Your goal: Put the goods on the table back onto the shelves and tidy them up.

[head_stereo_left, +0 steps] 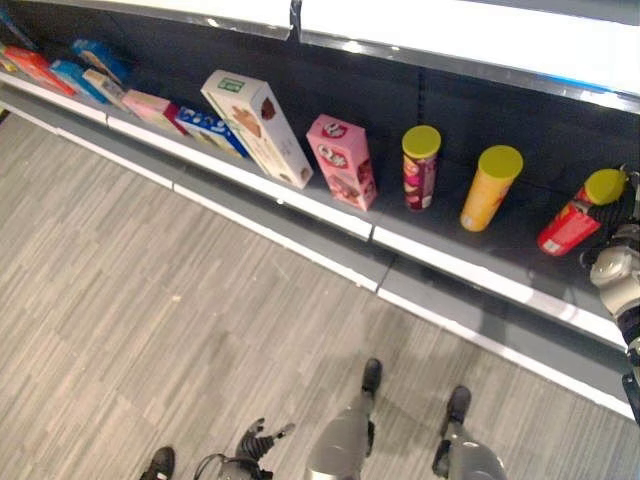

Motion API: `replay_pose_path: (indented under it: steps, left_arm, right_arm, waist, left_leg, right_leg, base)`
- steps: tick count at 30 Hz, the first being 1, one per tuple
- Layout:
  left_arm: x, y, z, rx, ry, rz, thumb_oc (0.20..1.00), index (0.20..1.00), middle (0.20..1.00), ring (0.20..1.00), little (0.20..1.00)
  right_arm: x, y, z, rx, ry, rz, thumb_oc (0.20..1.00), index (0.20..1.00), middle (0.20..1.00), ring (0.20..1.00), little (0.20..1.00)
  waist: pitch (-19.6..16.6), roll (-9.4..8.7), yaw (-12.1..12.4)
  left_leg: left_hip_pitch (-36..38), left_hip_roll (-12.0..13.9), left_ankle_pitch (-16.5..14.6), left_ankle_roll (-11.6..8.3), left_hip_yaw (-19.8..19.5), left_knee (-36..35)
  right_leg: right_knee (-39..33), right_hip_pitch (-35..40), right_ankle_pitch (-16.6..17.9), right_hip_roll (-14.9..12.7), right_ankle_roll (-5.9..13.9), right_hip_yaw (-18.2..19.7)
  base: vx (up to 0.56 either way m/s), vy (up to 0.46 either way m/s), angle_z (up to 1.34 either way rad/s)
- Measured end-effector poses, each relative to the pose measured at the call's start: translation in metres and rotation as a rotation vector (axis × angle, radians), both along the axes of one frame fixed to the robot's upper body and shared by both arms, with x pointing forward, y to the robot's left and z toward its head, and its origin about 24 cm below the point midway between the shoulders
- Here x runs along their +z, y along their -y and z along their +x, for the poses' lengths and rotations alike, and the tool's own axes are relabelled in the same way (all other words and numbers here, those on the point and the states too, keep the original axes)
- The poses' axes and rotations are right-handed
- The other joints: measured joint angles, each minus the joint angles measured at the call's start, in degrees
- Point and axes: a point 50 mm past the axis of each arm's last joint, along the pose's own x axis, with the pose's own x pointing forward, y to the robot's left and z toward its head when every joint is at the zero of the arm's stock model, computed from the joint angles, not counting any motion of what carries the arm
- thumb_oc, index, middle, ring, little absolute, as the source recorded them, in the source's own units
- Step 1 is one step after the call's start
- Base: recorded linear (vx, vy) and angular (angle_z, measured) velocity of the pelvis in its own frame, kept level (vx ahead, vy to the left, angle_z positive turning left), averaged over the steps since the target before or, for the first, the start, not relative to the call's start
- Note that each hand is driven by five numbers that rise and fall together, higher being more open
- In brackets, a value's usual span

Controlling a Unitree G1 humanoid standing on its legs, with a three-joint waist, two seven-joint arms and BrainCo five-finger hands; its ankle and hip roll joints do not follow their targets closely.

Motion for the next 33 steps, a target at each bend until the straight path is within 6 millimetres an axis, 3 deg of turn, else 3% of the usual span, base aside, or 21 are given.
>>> replay_pose_path:
  steps: [16,17,18,19,26,33]
  left_arm:
    - [0.000,-0.001,0.000,0.008,0.003,0.011,1.000,1.000,1.000,1.000,1.000]
    - [0.000,-0.001,0.000,0.008,0.002,0.011,1.000,1.000,1.000,1.000,1.000]
    - [0.000,-0.001,0.000,0.008,0.003,0.011,1.000,1.000,1.000,1.000,1.000]
    - [0.000,-0.001,0.000,0.008,0.003,0.011,1.000,1.000,1.000,1.000,1.000]
    - [0.000,-0.001,0.000,0.013,0.003,0.017,1.000,1.000,1.000,1.000,1.000]
    - [0.000,-0.002,-0.001,0.015,-0.002,0.021,1.000,1.000,1.000,1.000,1.000]
  right_arm:
    - [-0.010,-0.005,0.000,0.008,-0.009,0.012,0.200,0.200,0.200,0.200,0.200]
    - [-0.011,-0.006,0.000,0.009,-0.009,0.013,0.357,0.357,0.357,0.357,0.357]
    - [-0.011,-0.006,0.000,0.010,-0.010,0.014,0.824,0.824,0.824,0.824,0.824]
    - [-0.011,-0.006,0.000,0.011,-0.011,0.014,1.000,1.000,1.000,1.000,1.000]
    - [-0.022,-0.011,0.000,0.021,-0.041,0.033,1.000,1.000,1.000,1.000,1.000]
    - [-0.006,-0.028,0.004,0.106,0.042,0.025,1.000,1.000,1.000,1.000,1.000]
  waist:
    - [0.12,-0.95,-0.89]
    - [0.11,-0.97,-0.89]
    - [0.11,-0.98,-0.87]
    - [0.10,-0.99,-0.87]
    - [-0.08,-1.50,-0.99]
    - [-0.36,-3.04,-1.47]
  left_leg:
    - [0.41,0.07,0.05,0.08,0.67,0.00]
    - [0.46,0.09,0.05,0.07,0.75,0.00]
    - [0.52,0.10,0.05,0.07,0.84,0.00]
    - [0.57,0.11,0.05,0.07,0.91,0.00]
    - [0.74,0.19,0.05,0.08,1.32,0.00]
    - [0.89,0.30,0.06,0.08,1.60,0.00]
  right_leg:
    - [0.00,0.03,0.27,0.00,-0.05,0.76]
    - [0.00,0.03,0.29,0.01,-0.05,0.88]
    - [0.00,0.05,0.33,0.01,-0.06,0.97]
    - [0.00,0.07,0.35,0.02,-0.06,1.05]
    - [0.00,0.07,0.52,0.10,-0.10,1.43]
    - [0.00,0.06,0.70,0.11,-0.26,1.70]
  base:
    - [0.00,0.001,-0.01]
    - [0.00,-0.001,-0.04]
    - [-0.01,0.004,-0.04]
    - [-0.01,0.005,-0.04]
    - [0.00,-0.002,-0.02]
    - [0.00,0.000,0.00]
